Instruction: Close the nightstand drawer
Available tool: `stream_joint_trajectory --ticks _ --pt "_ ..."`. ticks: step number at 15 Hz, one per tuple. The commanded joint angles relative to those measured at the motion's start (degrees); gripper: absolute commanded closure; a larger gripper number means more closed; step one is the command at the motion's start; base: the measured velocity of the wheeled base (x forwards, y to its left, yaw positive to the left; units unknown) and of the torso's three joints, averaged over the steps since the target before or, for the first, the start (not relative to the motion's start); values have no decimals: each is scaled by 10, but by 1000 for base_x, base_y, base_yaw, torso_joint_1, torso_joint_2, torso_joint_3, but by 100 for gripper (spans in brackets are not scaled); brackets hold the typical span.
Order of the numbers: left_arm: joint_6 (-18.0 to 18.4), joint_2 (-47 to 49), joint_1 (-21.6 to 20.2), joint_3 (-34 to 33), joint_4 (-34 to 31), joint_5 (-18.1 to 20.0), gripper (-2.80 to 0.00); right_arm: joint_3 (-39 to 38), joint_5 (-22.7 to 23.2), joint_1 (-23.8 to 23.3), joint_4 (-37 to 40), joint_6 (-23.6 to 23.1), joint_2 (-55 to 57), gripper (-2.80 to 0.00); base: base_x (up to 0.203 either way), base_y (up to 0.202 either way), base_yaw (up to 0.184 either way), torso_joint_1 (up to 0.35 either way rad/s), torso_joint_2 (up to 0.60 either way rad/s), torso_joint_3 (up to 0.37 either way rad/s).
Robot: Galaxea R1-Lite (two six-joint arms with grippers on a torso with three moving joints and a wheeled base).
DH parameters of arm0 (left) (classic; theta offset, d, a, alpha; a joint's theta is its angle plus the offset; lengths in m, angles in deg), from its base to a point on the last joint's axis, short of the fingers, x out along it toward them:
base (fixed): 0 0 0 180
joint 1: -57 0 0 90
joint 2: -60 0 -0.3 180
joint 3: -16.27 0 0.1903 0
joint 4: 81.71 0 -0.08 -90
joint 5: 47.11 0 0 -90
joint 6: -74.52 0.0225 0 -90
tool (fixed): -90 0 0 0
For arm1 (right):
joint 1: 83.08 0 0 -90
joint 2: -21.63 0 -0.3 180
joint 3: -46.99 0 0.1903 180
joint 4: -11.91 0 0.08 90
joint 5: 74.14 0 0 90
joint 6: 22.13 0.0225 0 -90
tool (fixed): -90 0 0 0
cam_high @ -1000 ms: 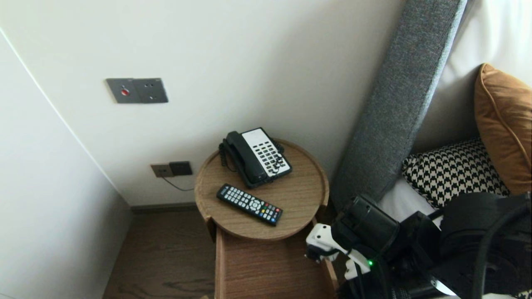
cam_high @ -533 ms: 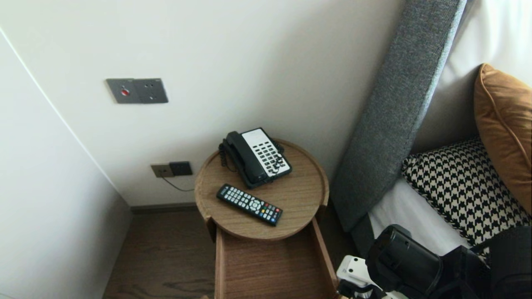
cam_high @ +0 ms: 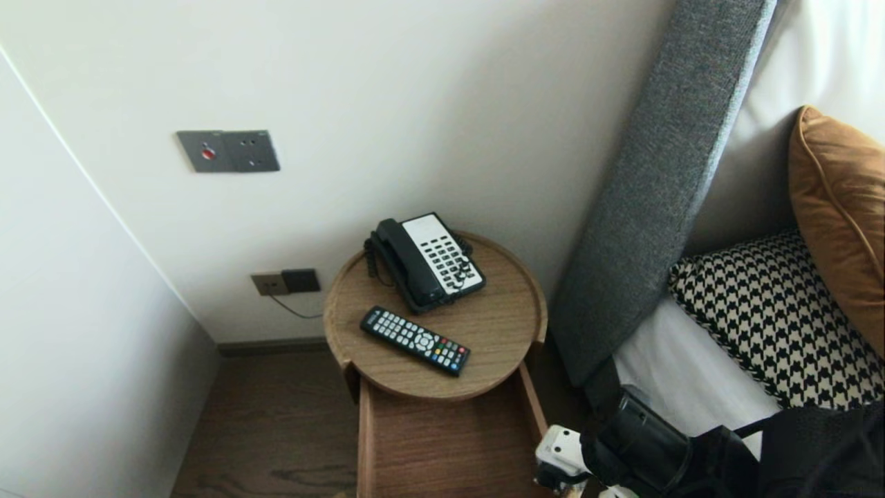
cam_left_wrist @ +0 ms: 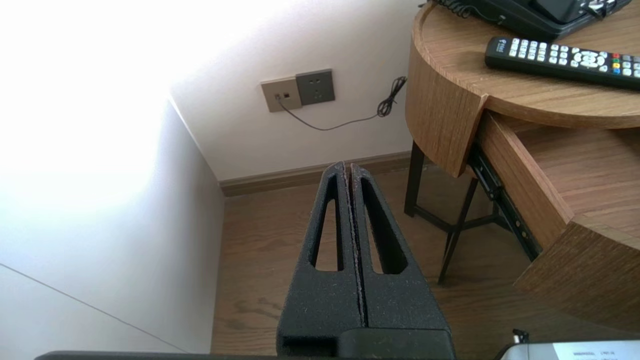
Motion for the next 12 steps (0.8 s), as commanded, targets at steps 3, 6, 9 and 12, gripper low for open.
stream_joint_trajectory --ticks 3,6,9,12 --pt "0 1 0 0 0 0 0 -7 4 -1 -23 -4 59 0 0 0 0 0 0 0" --pt "-1 1 0 0 0 0 0 -4 7 -4 -32 -5 75 0 0 0 0 0 0 0" --pt "0 1 0 0 0 0 0 -6 4 -11 -92 -6 107 0 0 0 0 0 0 0" --pt "0 1 0 0 0 0 0 4 1 -13 -128 -1 131 0 0 0 0 0 0 0"
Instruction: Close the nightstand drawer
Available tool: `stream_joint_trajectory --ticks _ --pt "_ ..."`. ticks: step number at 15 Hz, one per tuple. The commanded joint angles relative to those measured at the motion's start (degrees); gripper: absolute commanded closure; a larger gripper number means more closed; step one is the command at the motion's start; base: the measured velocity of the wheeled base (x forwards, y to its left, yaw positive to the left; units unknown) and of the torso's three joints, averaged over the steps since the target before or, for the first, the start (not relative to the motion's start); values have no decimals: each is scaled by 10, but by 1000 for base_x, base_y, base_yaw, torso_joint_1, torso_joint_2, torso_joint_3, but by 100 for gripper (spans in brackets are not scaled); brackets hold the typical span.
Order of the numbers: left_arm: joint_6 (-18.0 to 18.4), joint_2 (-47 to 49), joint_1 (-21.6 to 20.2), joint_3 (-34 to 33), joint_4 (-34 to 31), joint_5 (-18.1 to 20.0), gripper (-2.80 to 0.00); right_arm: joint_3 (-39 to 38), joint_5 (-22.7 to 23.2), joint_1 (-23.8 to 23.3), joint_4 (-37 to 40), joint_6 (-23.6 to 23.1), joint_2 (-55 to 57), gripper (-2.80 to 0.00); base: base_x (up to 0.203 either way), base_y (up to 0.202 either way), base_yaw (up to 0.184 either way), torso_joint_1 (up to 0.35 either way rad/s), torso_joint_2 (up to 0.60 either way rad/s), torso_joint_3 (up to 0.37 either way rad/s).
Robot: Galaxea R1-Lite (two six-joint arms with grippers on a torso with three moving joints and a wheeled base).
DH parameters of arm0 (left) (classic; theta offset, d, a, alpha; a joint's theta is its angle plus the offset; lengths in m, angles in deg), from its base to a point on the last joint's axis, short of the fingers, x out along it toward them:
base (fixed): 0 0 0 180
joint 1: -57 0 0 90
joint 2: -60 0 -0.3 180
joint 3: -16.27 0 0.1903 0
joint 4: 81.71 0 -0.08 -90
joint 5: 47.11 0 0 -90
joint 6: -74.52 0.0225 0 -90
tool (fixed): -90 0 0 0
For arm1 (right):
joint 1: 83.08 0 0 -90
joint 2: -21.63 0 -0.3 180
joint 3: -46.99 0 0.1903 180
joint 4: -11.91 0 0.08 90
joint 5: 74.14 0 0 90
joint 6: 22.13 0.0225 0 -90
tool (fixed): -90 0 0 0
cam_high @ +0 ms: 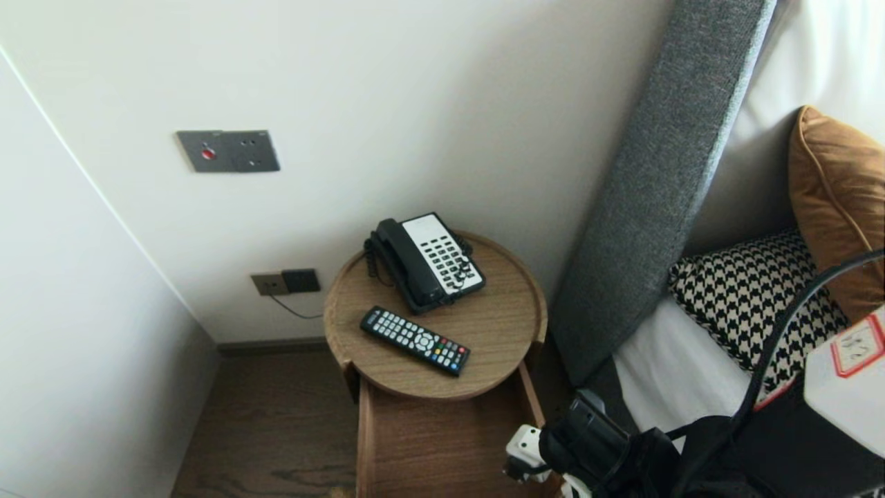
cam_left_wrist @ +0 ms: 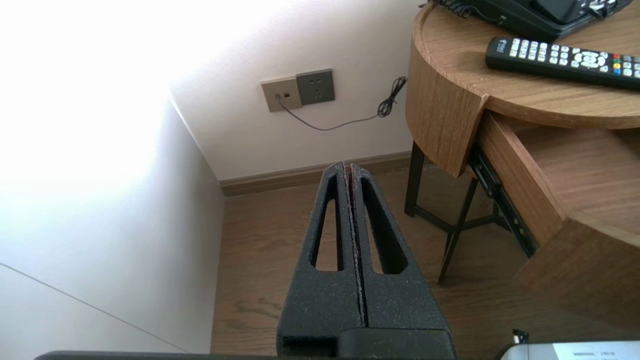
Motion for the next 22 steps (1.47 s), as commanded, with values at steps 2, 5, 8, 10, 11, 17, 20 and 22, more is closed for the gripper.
stream_joint_trajectory --ticks 2,5,8,10,11,17,20,22 --pt "0 1 0 0 0 0 0 16 -1 -1 -3 0 24 0 0 0 0 0 0 0" --pt "0 1 0 0 0 0 0 48 -1 -20 -1 -8 26 0 0 0 0 0 0 0" --pt "1 1 0 0 0 0 0 79 -1 -39 0 -19 41 0 0 0 0 0 0 0" --pt "0 1 0 0 0 0 0 95 -1 -45 -1 -21 51 0 0 0 0 0 0 0" --pt "0 1 0 0 0 0 0 102 -1 -48 0 -24 56 0 0 0 0 0 0 0" --pt "0 1 0 0 0 0 0 152 -1 -72 3 -47 85 0 0 0 0 0 0 0" --pt "0 1 0 0 0 -1 0 170 -1 -74 3 -53 91 0 0 0 0 0 0 0" --pt "0 1 0 0 0 0 0 178 -2 -83 3 -60 93 0 0 0 0 0 0 0"
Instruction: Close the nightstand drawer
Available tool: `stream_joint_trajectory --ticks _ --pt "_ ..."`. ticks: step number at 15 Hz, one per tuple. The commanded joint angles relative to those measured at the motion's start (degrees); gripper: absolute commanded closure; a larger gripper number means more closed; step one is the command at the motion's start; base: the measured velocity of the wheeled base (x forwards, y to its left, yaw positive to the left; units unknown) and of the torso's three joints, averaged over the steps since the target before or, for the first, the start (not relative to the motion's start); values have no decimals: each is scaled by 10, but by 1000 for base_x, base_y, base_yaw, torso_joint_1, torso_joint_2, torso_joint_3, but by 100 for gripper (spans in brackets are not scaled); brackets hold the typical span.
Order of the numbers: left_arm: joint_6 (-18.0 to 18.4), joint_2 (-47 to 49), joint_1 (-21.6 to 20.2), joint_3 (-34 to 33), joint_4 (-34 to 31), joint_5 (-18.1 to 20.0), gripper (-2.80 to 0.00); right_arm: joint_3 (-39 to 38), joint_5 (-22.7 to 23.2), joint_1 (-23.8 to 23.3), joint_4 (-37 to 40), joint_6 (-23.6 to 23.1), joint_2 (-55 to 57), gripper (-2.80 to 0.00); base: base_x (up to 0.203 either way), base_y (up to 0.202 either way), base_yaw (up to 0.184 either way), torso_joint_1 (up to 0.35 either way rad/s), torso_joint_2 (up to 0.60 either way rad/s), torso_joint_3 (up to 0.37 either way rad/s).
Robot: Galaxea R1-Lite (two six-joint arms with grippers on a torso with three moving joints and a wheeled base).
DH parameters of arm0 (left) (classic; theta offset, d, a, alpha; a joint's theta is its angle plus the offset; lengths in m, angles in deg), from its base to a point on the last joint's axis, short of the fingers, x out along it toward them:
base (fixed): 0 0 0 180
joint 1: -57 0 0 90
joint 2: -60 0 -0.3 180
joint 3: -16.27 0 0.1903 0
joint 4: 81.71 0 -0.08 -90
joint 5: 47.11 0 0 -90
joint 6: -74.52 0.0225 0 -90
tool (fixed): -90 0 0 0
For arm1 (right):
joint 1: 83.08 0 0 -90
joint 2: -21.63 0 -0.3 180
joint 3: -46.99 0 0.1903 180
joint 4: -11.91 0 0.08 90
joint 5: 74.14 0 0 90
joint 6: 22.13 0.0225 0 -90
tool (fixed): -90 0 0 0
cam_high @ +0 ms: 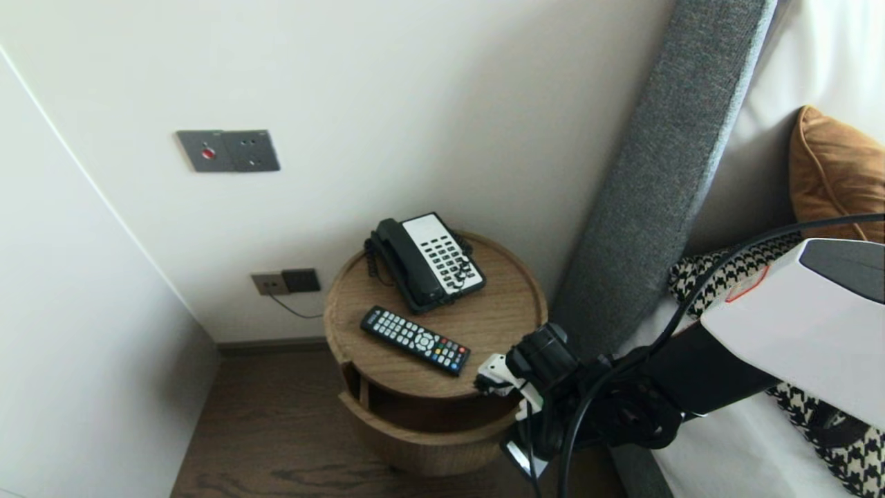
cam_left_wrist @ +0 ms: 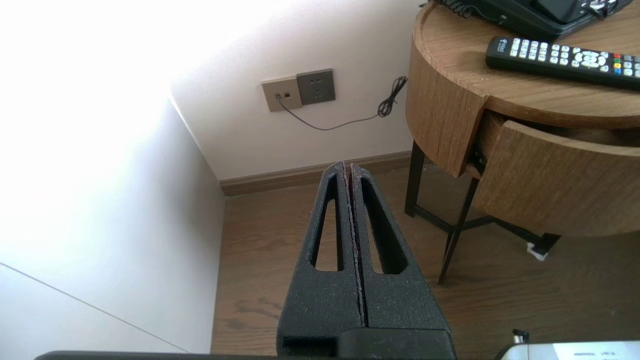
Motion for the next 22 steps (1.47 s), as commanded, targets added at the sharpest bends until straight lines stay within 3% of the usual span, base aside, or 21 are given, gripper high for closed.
stream_joint_trajectory --ticks 1,11,22 --pt "0 1 0 0 0 -1 0 11 -1 -7 1 -9 5 0 0 0 0 0 0 0" --pt "-1 1 0 0 0 -1 0 95 -2 -25 61 -25 29 0 0 0 0 0 0 0" --pt "-2 1 0 0 0 -1 0 137 -13 -35 69 -30 50 0 0 0 0 0 0 0"
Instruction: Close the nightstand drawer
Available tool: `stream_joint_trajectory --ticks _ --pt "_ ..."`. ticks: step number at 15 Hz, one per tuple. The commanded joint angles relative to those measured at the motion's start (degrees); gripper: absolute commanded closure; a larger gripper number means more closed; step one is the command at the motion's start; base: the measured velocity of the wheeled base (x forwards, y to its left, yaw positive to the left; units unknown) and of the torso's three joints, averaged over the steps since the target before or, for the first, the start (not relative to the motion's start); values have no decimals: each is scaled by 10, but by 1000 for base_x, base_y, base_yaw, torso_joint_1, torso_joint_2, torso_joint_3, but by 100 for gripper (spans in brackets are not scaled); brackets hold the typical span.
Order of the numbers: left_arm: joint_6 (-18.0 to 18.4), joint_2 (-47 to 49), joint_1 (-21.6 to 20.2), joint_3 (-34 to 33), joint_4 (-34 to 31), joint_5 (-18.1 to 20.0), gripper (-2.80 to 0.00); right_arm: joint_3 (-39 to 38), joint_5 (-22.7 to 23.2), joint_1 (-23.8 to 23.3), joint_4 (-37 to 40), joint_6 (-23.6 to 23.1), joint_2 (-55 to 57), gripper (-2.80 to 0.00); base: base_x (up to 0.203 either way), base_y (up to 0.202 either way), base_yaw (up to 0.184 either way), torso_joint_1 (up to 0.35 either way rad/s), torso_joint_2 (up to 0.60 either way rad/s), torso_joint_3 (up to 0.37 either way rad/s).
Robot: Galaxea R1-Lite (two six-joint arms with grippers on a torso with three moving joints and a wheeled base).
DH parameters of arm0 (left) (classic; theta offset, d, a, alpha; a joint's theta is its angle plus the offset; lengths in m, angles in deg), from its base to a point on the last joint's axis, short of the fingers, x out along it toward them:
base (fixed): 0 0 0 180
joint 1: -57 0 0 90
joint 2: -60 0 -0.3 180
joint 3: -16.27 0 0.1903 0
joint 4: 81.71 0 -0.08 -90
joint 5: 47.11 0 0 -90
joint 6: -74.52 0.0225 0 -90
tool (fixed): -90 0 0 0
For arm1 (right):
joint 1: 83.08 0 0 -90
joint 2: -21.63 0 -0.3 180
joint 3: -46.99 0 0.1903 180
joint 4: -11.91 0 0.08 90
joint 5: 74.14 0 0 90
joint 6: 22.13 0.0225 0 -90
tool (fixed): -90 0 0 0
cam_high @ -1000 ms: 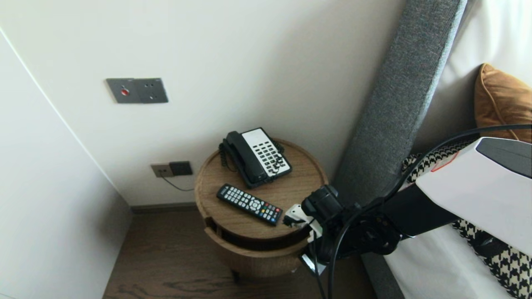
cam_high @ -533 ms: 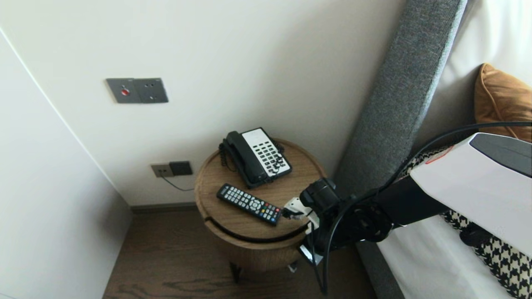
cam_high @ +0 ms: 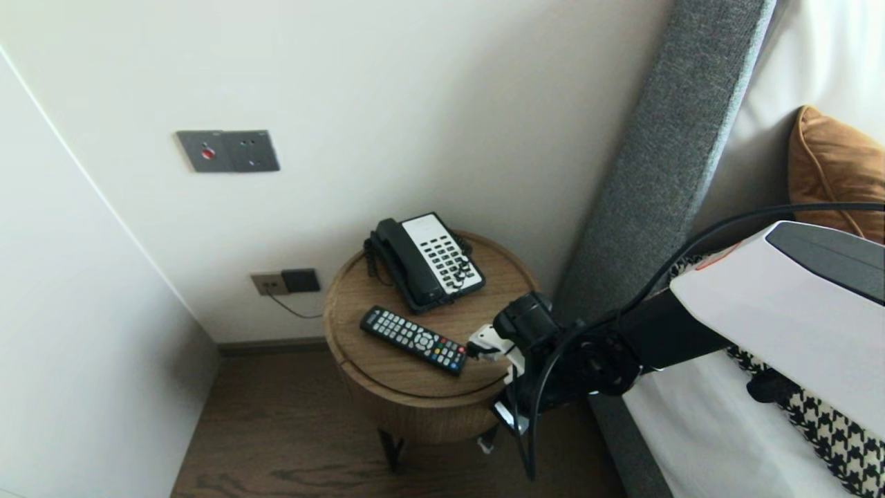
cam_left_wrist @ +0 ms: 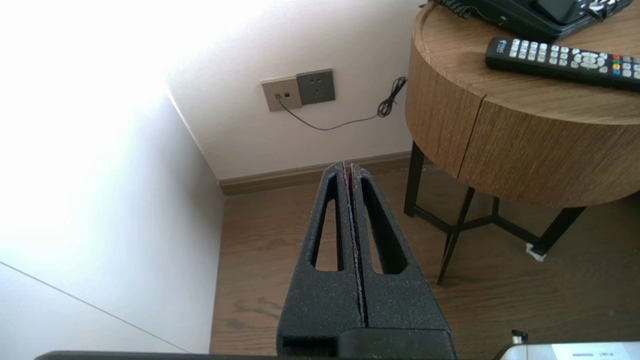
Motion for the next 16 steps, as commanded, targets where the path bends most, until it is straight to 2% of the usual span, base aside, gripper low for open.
stream_joint_trajectory --ticks 1,8,16 --pt "1 1 0 0 0 0 0 1 -1 -3 -2 -1 3 0 0 0 0 0 0 0" --pt "-1 1 0 0 0 0 0 -29 -1 4 18 4 -41 0 0 0 0 0 0 0" --pt "-2 0 0 0 0 1 0 -113 -55 1 19 18 -165 0 0 0 0 0 0 0"
